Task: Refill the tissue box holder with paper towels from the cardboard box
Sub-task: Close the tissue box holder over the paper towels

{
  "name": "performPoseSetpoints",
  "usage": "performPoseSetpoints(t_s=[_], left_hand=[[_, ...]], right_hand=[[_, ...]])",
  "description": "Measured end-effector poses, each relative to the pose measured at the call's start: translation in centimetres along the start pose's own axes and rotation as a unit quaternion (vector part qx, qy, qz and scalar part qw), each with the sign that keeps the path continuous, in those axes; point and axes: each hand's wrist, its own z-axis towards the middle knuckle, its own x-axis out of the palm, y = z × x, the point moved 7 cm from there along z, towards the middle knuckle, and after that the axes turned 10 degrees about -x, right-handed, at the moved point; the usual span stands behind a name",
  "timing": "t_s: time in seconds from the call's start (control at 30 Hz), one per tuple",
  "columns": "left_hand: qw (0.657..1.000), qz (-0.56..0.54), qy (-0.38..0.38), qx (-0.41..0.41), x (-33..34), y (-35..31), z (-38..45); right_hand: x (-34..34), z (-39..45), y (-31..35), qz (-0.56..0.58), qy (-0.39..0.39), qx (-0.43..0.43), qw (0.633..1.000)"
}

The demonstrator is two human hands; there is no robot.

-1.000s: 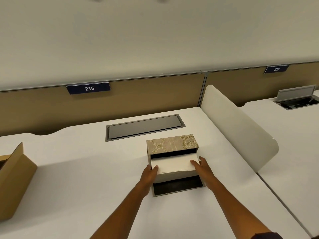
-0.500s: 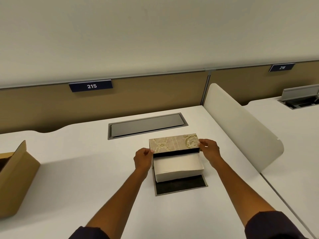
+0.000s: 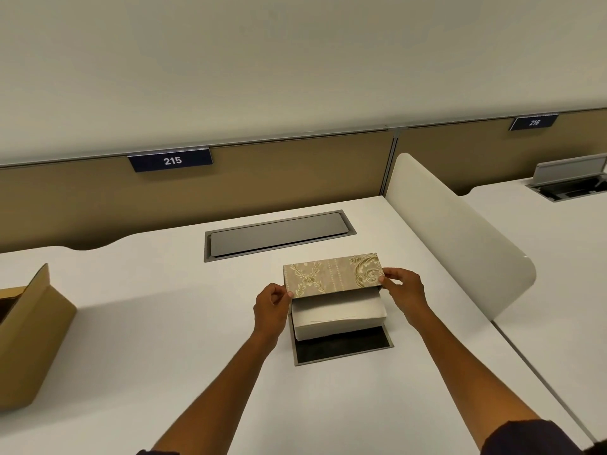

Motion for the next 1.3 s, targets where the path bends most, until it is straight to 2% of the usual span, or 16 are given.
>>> performPoseSetpoints(t_s=[0.4, 0.6, 1.13, 1.3], left_hand=[[0.999, 0.009, 0.046, 0.024, -0.1, 2.1, -2.9], [0.997, 0.051, 0.030, 0.052, -0.6, 3.6, -4.8], [0.986, 0.163, 0.031, -0.003, 0.1, 7.3, -7.0], [0.976, 0.215, 0.027, 0.023, 0.5, 7.0, -7.7]], right_hand=[[-0.9, -4.1, -2.1, 0.010, -0.045, 0.015, 0.999], [-1.5, -6.8, -3.9, -0.003, -0.044, 0.015, 0.999], [-1.1, -9.9, -7.1, -0.082, -0.015, 0.065, 0.994], [-0.8, -10.4, -7.6, -0.114, -0.012, 0.069, 0.991]])
